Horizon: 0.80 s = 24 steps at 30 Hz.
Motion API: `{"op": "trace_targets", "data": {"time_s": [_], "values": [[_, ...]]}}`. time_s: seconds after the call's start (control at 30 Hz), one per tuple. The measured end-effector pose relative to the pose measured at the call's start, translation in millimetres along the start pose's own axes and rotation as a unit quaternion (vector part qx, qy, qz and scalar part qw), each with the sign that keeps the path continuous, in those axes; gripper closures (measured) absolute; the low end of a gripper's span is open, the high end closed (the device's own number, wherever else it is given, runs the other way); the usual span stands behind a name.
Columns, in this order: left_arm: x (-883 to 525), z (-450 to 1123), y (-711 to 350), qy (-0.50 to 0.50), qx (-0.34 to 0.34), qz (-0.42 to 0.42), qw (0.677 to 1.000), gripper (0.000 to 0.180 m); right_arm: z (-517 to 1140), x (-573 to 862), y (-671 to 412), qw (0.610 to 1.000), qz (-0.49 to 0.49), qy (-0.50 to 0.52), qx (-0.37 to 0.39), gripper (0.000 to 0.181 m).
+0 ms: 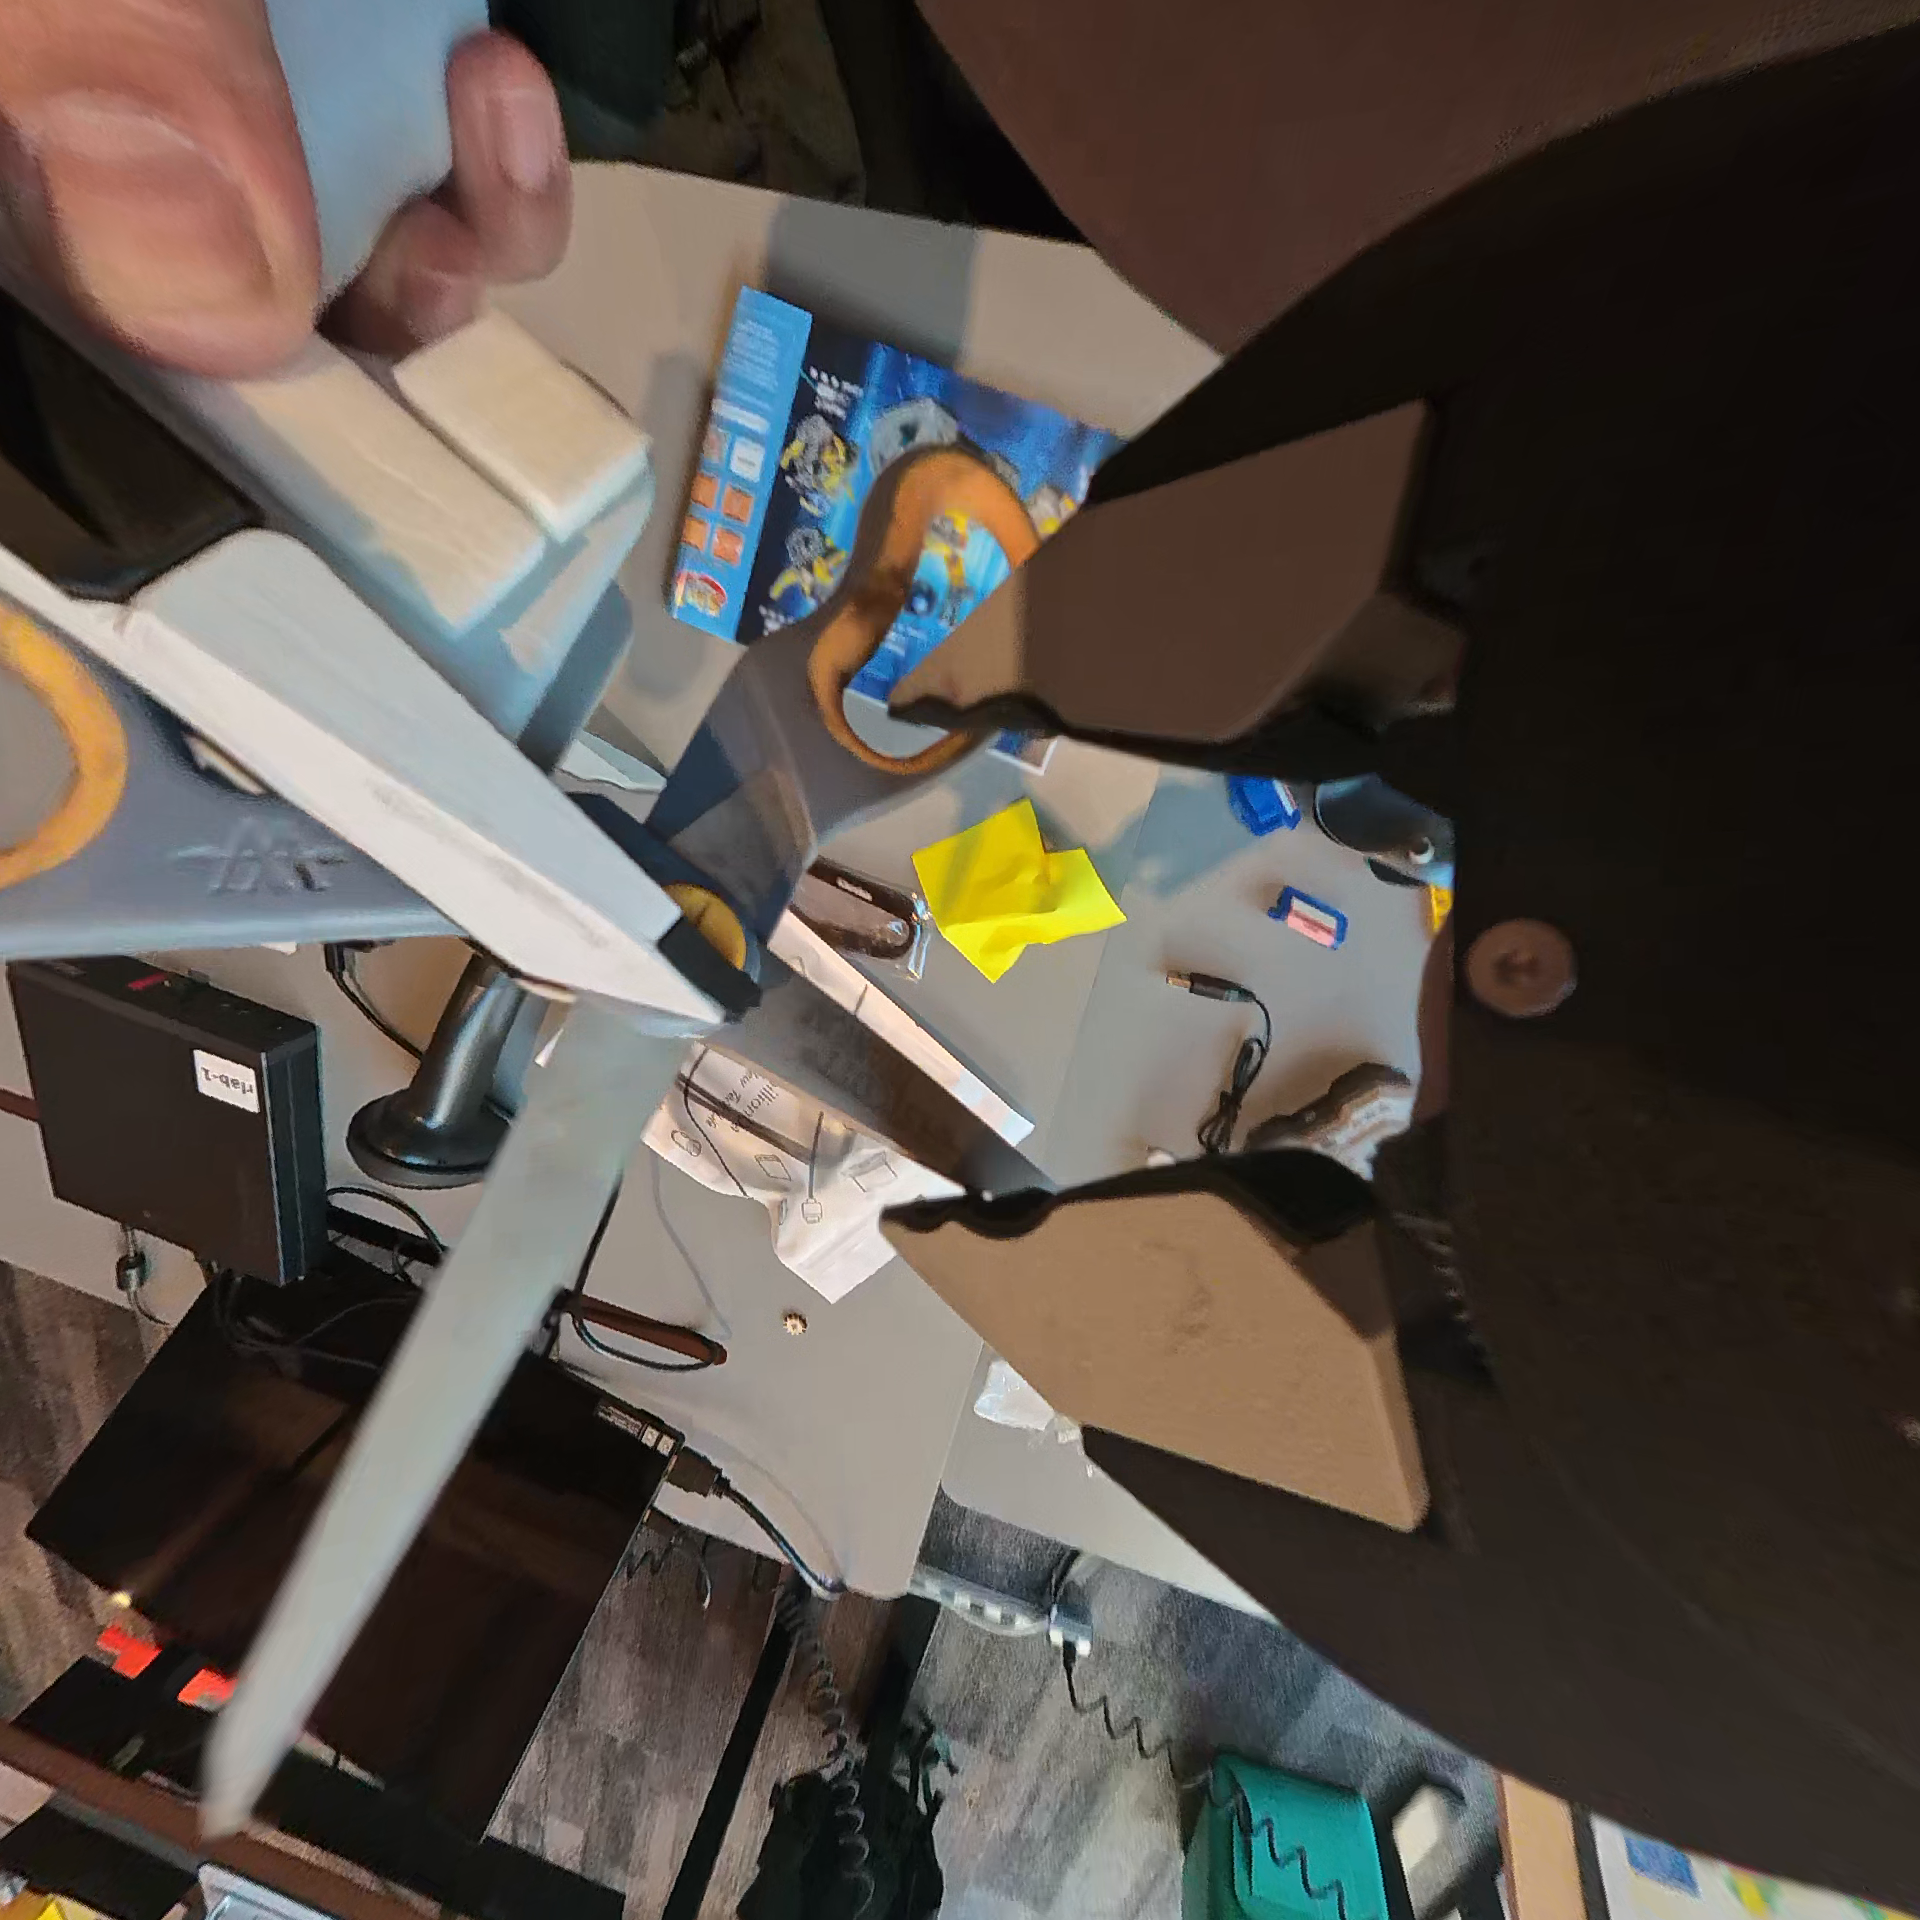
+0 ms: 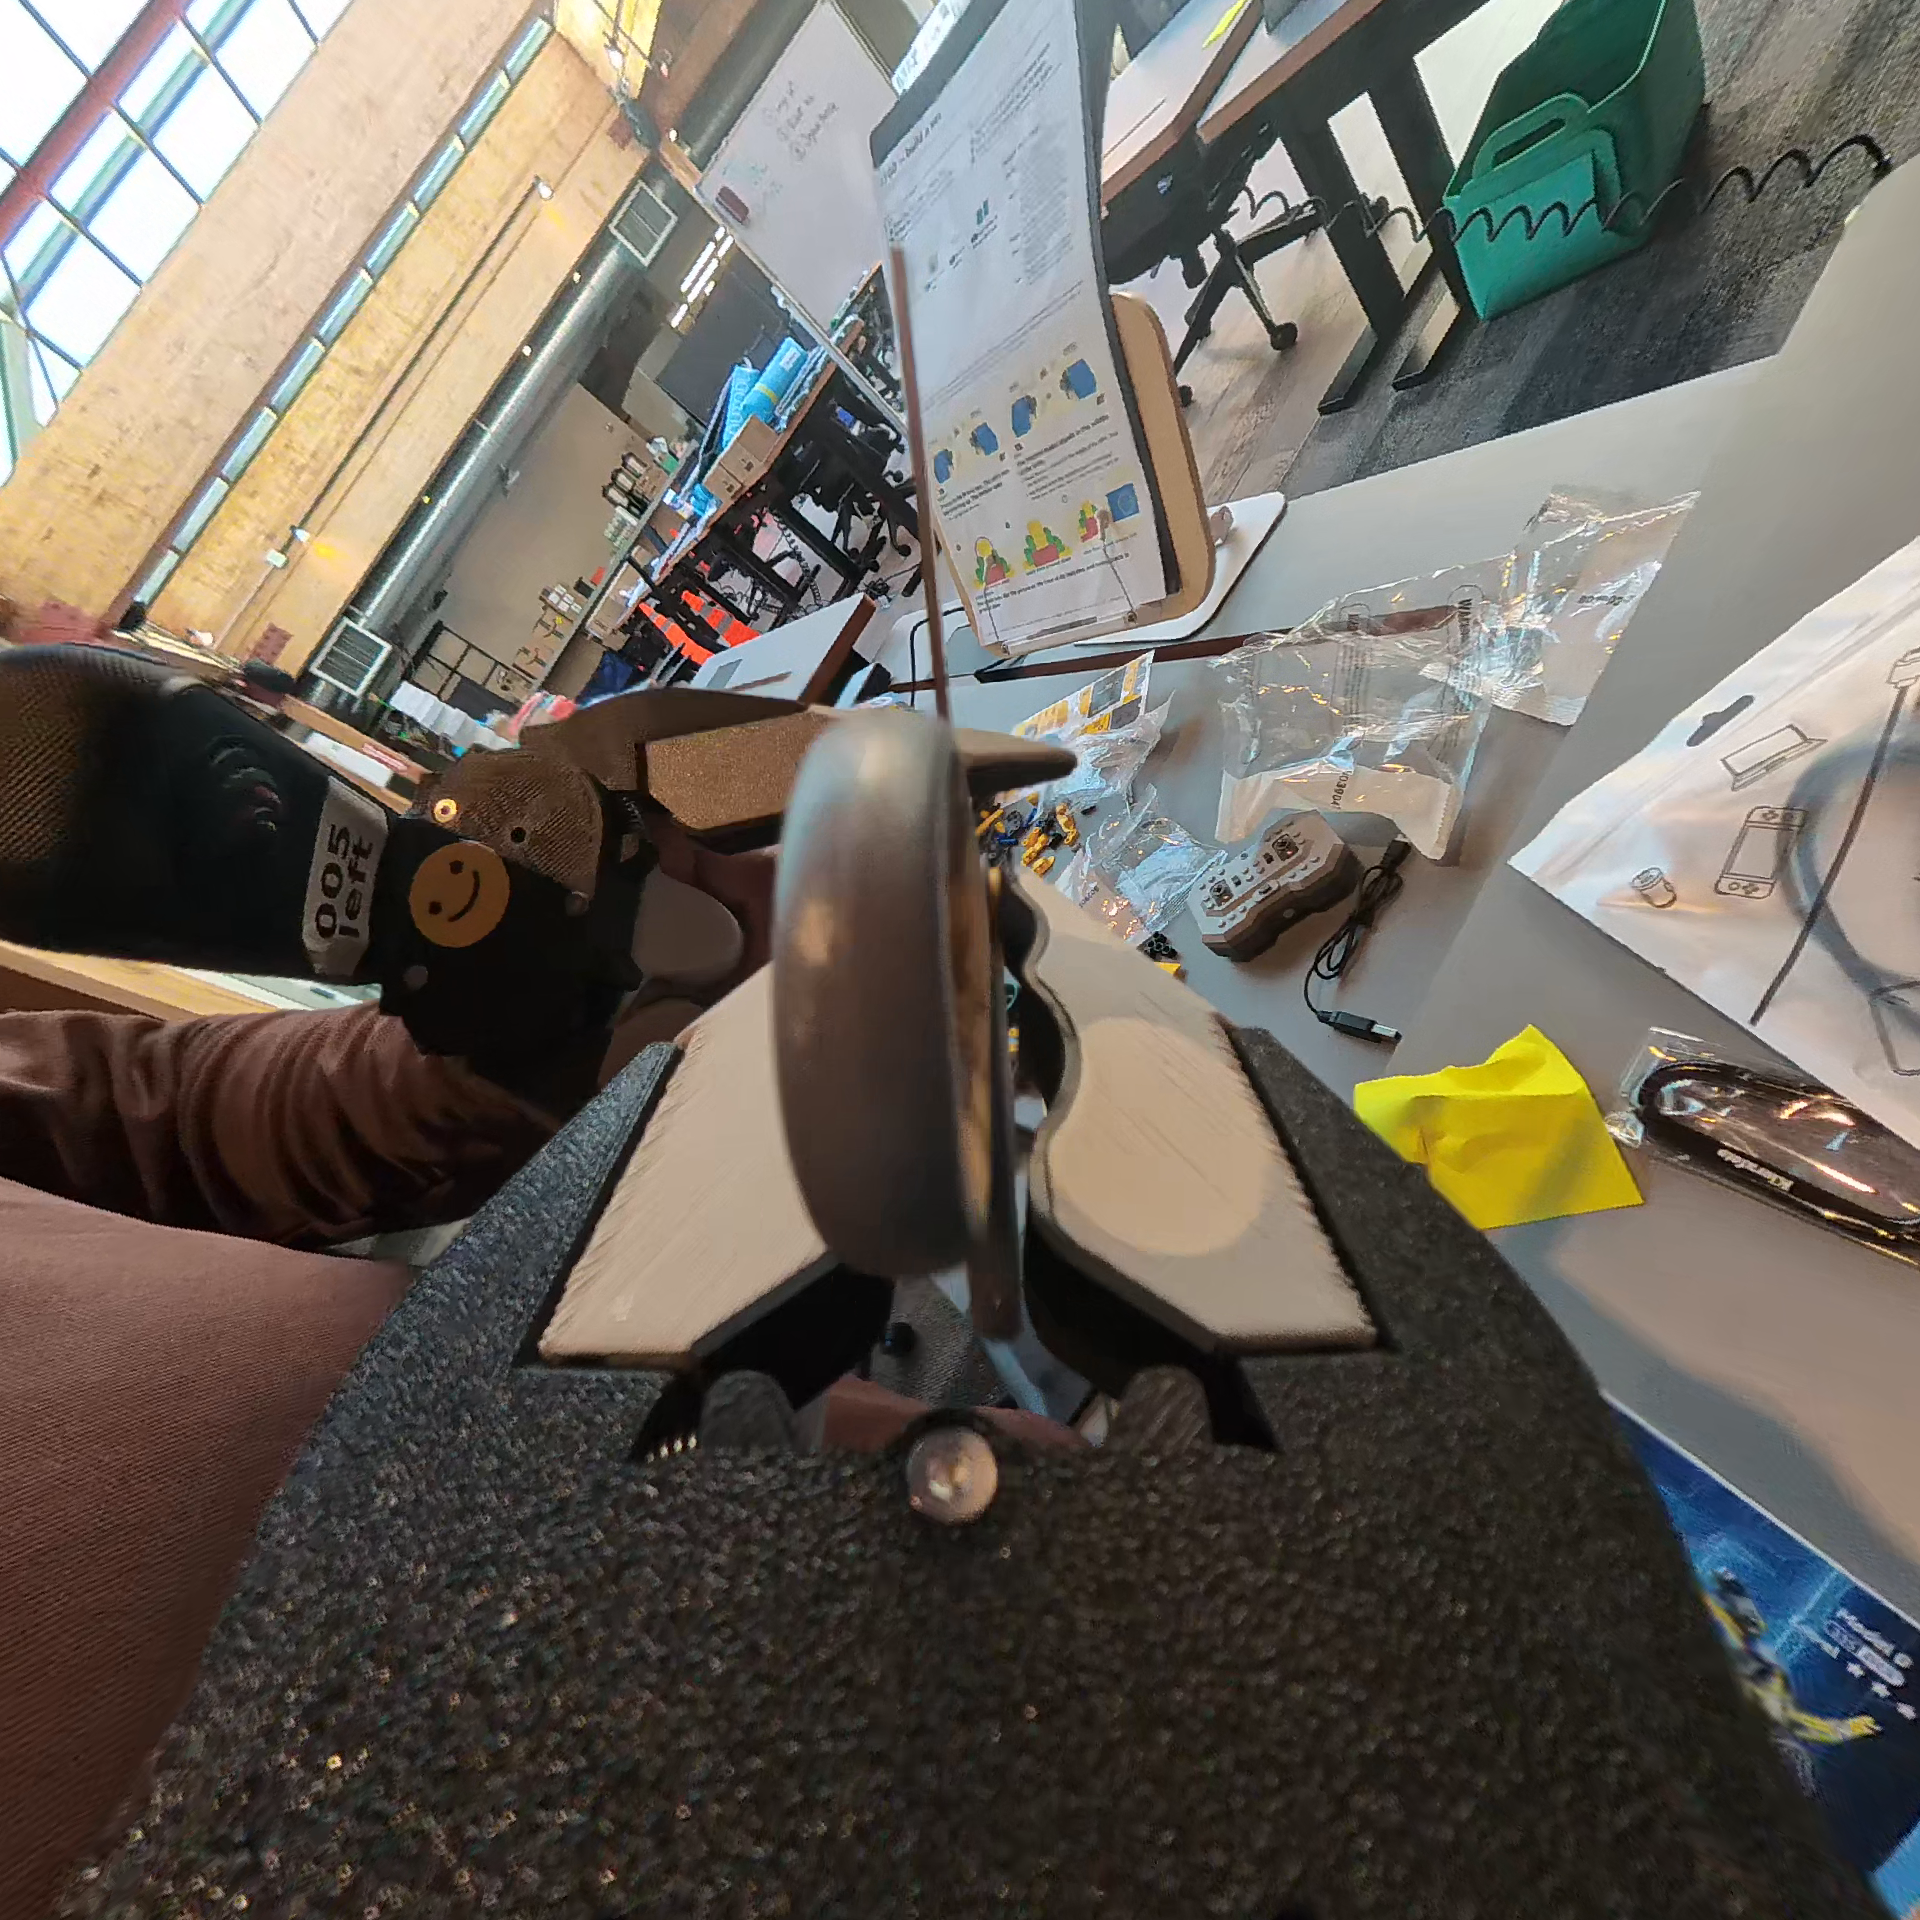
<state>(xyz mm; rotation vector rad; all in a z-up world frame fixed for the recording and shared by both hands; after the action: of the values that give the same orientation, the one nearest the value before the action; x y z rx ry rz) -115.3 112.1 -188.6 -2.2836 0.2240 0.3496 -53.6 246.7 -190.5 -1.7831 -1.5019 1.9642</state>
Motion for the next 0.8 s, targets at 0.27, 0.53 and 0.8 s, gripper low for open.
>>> {"op": "trace_targets", "data": {"time_s": [0.27,0.53,0.8], "values": [[-1,0,4,-0.006,0.008,0.031,0.999,0.149,-5,-5,-8,1.0,-0.028,0.004,0.002,0.166],[-5,-5,2,0.029,0.064,-0.068,0.995,0.15,-5,-11,-17,0.999,-0.039,-0.024,0.029,0.156],[-5,-6,-2,0.067,0.107,-0.17,0.977,0.149,-5,-10,-28,0.998,-0.062,0.003,0.014,0.165]]}}
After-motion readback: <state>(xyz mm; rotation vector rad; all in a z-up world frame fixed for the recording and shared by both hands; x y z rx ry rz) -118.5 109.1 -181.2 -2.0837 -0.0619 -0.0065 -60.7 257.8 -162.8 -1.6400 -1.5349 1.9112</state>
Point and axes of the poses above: each gripper's, where its closed fingertips meet, z out along the fingers, y out of its underside, x = y × z across the jaws, the point moved 10 cm from there along -z, back along the fingers, and after that the axes turned 2 degrees about x, right-handed, at the moved point
